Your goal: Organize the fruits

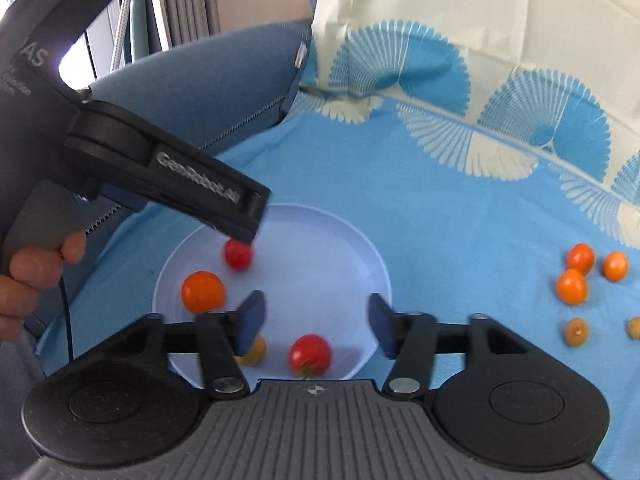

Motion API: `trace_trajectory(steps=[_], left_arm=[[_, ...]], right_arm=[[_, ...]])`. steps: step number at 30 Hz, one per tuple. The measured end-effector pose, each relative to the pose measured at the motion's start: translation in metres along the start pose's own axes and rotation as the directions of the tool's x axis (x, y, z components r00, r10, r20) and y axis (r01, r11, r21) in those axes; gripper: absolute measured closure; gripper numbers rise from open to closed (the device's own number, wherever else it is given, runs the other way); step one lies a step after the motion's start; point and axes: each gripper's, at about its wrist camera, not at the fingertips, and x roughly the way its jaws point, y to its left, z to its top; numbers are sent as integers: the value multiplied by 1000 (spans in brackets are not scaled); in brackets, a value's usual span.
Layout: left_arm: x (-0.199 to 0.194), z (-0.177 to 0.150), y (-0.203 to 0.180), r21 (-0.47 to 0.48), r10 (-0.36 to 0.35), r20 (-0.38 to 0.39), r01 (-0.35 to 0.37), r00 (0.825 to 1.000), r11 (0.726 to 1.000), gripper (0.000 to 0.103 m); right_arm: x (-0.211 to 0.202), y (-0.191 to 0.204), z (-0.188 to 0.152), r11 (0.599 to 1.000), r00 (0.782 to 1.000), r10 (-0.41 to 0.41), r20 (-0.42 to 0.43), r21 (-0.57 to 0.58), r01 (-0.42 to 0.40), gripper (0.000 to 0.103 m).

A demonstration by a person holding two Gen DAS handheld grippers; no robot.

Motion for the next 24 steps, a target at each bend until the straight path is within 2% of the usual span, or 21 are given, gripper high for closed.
trace_trajectory(steps=[4,8,10,14,24], left_arm=[[-30,-25,10,-29,22,-12,-23,1000,999,0],[-61,-59,22,-75,43,-49,-46,998,996,0],[-78,-75,25,-87,55,-49,-59,997,995,0],[-110,-99,25,-73,75,0,-74,997,995,0],[-172,-126,19,-80,66,124,-57,990,995,0]], right_arm=[[-43,3,-11,999,1000,3,-6,54,-2,16],[-87,14,-26,995,1000,-15,5,100,14,6],[-107,20,-32,992,999,-31,22,125,28,5],[-141,29,-39,990,996,-56,74,132,46,3],[-198,52,-50,994,979,-83,185,92,66,1]])
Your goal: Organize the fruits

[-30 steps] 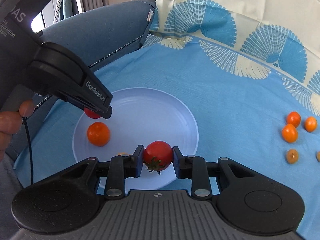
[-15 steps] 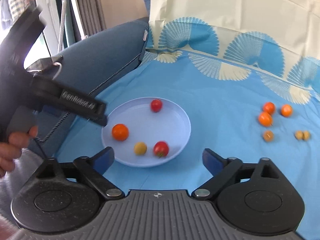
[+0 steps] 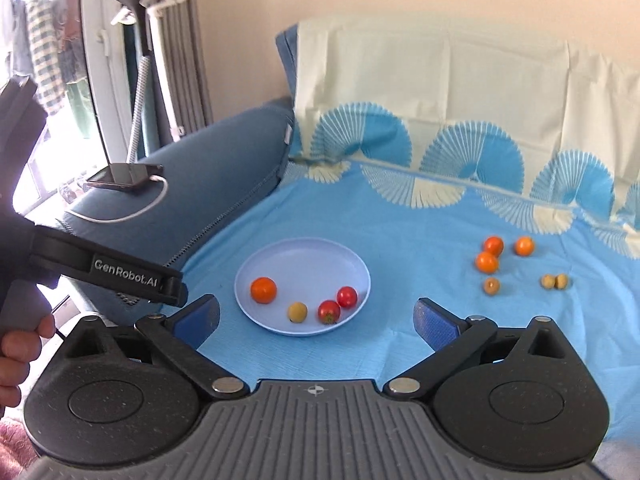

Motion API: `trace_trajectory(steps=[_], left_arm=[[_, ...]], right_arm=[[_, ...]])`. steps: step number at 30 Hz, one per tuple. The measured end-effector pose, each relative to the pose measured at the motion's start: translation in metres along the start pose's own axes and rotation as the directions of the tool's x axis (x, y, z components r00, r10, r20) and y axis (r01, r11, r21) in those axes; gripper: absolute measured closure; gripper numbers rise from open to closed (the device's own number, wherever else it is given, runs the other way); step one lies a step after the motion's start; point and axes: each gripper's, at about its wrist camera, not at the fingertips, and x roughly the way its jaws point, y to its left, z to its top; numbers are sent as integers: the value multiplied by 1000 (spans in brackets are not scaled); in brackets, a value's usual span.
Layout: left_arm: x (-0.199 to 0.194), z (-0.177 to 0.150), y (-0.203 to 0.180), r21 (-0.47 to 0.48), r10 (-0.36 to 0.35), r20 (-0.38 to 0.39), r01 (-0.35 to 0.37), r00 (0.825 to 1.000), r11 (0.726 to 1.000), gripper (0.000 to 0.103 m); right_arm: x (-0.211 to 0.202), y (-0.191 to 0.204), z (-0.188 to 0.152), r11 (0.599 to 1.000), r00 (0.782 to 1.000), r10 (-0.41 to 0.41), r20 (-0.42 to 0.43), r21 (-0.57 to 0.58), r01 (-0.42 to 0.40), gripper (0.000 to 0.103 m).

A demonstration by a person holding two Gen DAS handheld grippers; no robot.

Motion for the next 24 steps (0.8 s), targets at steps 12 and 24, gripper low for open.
trace_trajectory(steps=[12,24], left_arm=[[-40,-20,13,-37,-22,56,24,998,999,0],[-32,-12,10,-41,-17,33,18,999,999,0]], right_arm=[[-44,9,-2,999,996,-9,87,-36,13,1],[-36,5,-1,999,996,8,85,-39,-5,1]])
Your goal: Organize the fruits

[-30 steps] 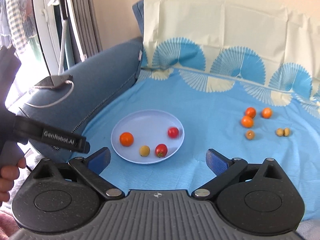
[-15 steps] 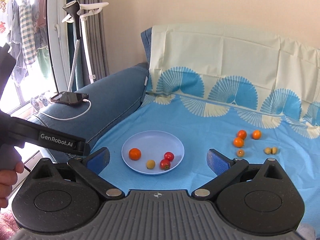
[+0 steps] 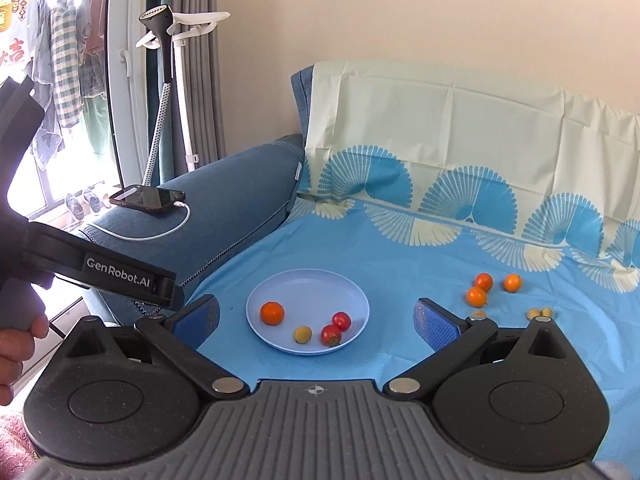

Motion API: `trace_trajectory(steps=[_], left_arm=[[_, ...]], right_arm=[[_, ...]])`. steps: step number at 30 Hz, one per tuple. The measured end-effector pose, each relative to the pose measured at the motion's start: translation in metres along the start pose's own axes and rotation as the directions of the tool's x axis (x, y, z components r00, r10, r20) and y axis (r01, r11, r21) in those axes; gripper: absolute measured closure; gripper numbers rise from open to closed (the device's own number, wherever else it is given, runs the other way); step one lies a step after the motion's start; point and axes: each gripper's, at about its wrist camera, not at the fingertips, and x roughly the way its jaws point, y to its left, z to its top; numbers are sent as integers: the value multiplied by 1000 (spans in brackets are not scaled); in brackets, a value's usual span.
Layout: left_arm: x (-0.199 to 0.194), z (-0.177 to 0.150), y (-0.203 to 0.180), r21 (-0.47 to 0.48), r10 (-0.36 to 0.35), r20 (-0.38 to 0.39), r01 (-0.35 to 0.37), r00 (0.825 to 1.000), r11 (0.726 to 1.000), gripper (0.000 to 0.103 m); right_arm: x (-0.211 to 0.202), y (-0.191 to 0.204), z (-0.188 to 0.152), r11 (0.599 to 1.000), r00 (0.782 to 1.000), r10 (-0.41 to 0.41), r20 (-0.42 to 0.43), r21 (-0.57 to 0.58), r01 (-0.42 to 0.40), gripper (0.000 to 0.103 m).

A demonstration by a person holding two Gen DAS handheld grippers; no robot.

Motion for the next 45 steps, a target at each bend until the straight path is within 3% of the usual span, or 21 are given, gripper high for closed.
trace_trajectory(steps=[11,18,21,27,33,37,39,44,45], left_arm=[[35,23,-31,48,7,-63,-4,998,999,0],[75,52,-84,121,-12,-99,24,995,992,0],[98,67,-118,158,-35,-104,51,994,986,0],[159,95,-204,205,-98,-130,123,987,971,0],[237,113,-287,252,-114,-169,155,979,955,0],[295,119,-331,262,-119,-219,176,968,949,0],[319,120,-348,270,-113,-239,177,965,946,0],[363,113,-373,320,-106,-265,191,958,928,0],[370,111,-374,308,-155,-286,244,946,920,0]], right_arm=[[27,-31,-7,996,999,-23,-43,91,27,1],[49,-94,-13,968,984,-176,-42,175,181,1],[62,-134,-15,936,958,-283,-39,206,285,1],[107,-229,-24,838,866,-497,-54,230,495,1],[181,-322,-49,758,797,-583,-157,248,603,1],[226,-362,-67,727,753,-621,-217,201,657,1],[244,-375,-75,730,748,-622,-231,174,661,1],[283,-384,-86,793,788,-571,-229,96,602,1],[290,-383,-91,800,790,-565,-236,76,595,1]])
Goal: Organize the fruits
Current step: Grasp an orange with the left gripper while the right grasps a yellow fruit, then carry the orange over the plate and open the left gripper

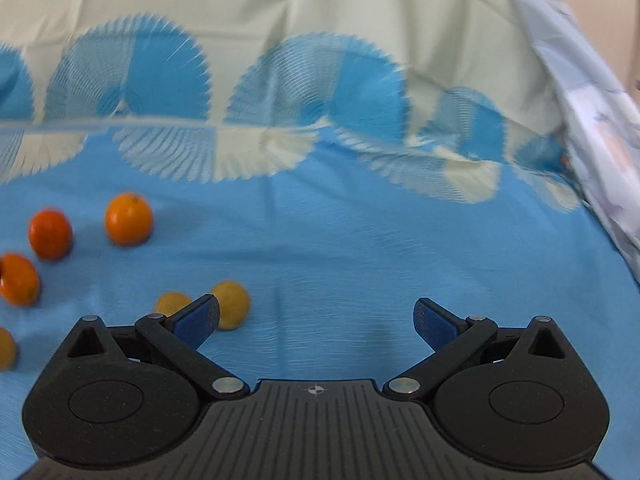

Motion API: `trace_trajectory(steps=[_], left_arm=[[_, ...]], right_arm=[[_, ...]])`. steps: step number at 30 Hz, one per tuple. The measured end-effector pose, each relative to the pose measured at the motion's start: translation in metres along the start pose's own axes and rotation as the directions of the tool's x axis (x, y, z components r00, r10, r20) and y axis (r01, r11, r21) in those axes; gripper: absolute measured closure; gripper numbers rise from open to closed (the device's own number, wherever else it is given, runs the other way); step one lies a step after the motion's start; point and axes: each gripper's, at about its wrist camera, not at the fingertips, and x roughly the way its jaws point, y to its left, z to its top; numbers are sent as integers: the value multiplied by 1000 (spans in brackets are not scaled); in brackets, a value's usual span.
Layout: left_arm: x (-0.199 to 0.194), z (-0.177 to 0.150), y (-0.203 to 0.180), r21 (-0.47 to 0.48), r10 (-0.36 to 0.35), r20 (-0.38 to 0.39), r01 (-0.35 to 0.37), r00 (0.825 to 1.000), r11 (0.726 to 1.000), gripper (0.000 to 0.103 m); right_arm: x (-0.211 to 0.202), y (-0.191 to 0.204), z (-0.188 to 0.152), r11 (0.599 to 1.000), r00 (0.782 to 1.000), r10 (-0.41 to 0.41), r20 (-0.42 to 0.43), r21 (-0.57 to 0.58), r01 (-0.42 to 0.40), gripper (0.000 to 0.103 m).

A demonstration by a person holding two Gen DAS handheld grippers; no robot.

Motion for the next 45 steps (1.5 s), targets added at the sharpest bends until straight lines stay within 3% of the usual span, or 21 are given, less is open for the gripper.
trace_trajectory(steps=[2,5,9,10,11,12,13,14,15,16,20,25,28,31,33,36,38,39,42,45], left_arm=[[10,2,-2,-6,-23,-35,22,999,1000,0],[19,4,-6,10,18,-48,-18,999,1000,0],[19,6,-4,0,19,-40,-19,999,1000,1],[17,6,-3,-12,12,-27,-13,1000,1000,1],[13,7,-2,-22,1,-6,-1,1000,1000,4],[11,8,-1,-18,-19,8,19,1000,1000,14],[9,10,-2,-5,-46,14,46,999,999,39],[7,12,-4,15,-67,14,67,998,998,52],[4,12,-7,44,-61,14,61,998,997,59],[1,12,-9,58,-56,17,55,998,997,59],[-33,2,-3,57,-67,49,64,997,996,59],[-106,-32,20,32,-41,95,38,995,999,59],[-153,-63,43,-1,-25,97,25,995,1000,59],[-194,-101,67,-31,16,89,-13,996,999,59],[-218,-127,83,-44,62,96,-58,993,997,59],[-247,-165,111,-90,89,82,-81,993,993,59],[-262,-189,128,-120,92,72,-83,993,989,67],[-268,-200,136,-130,98,69,-88,993,988,75],[-288,-231,155,-170,104,88,-88,991,982,78],[-289,-244,171,-200,122,169,-87,978,976,92]], right_arm=[[2,4,-3,1000,1000,1,25,-16,-1,1],[4,4,-1,1000,1000,16,27,-18,-15,1],[2,12,0,998,999,13,48,-62,-10,5],[0,15,0,996,998,23,59,-89,-18,11],[-2,20,0,992,997,42,69,-124,-33,25],[-3,24,0,986,995,66,71,-155,-54,34],[-4,27,0,982,994,88,71,-173,-75,49],[-5,29,0,978,991,115,66,-179,-102,66],[-5,29,2,976,988,143,54,-172,-132,74],[-5,29,3,979,988,144,50,-153,-135,76],[-17,9,9,995,994,95,49,-26,-94,76],[-78,-19,18,998,993,43,109,44,-48,76],[-135,-23,15,996,987,72,142,50,-79,76],[-193,-14,3,985,979,156,128,51,-164,76],[-230,-3,-6,964,964,249,90,78,-256,76],[-278,21,-16,915,919,392,40,83,-394,76],[-308,39,-20,888,890,456,30,61,-457,76],[-322,48,-21,874,875,483,29,49,-484,76],[-360,73,-22,841,840,541,45,-4,-542,76],[-384,96,-19,824,822,566,63,-74,-562,76]])
